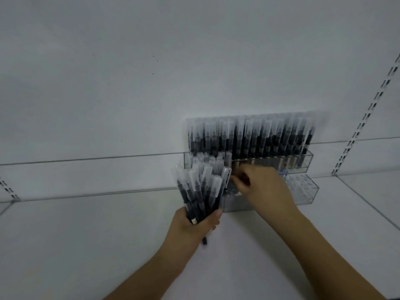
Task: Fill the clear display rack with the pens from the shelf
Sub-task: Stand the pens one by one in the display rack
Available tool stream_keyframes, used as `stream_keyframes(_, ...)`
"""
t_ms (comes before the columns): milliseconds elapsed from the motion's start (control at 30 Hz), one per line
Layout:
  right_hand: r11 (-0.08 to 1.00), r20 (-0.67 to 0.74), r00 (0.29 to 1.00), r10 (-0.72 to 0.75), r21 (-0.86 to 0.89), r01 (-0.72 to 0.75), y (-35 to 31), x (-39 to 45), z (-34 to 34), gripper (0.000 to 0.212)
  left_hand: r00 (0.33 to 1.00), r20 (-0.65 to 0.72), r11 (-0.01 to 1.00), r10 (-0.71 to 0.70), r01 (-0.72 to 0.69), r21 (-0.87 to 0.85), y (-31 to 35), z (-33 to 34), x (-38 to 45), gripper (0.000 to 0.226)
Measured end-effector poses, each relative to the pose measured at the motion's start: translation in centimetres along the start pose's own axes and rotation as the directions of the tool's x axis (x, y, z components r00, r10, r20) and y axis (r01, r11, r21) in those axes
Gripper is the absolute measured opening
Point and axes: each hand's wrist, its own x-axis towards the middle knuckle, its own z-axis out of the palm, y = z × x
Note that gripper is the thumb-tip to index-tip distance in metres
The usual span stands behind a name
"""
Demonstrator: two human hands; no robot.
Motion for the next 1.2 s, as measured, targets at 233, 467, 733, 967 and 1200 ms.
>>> stream_keyframes(233,0.817,0.111,0.977,-0.184,0.569,0.089,-0.6,-2.2,0.4,0.019,1.0,-0.012,1.0,0.011,-0.011,0.012,-0.5,0.0,0.4,0.028)
stream_keyframes(467,0.741,0.024,0.997,-0.073,0.671,0.038,-0.3,-1.4,-1.3,0.009,0.998,-0.055,0.998,0.04,-0.037,0.057,-0.7,0.3,0.3,0.024)
stream_keyframes(733,0.917,-0.11,0.993,-0.045,0.39,0.085,0.9,1.6,-2.0,0.017,0.997,-0.024,0.996,0.075,-0.074,0.05,-0.7,0.3,0.2,0.011)
stream_keyframes(967,0.929,-0.168,0.983,-0.068,0.349,0.124,1.2,1.2,-0.6,0.021,0.995,-0.023,0.994,0.095,-0.093,0.052,-0.8,0.4,0.2,0.011)
stream_keyframes(1200,0.942,-0.075,0.985,-0.155,0.29,0.17,2.1,1.0,0.1,0.02,0.992,-0.026,0.991,0.121,-0.119,0.064,-0.9,0.4,0.3,0.011)
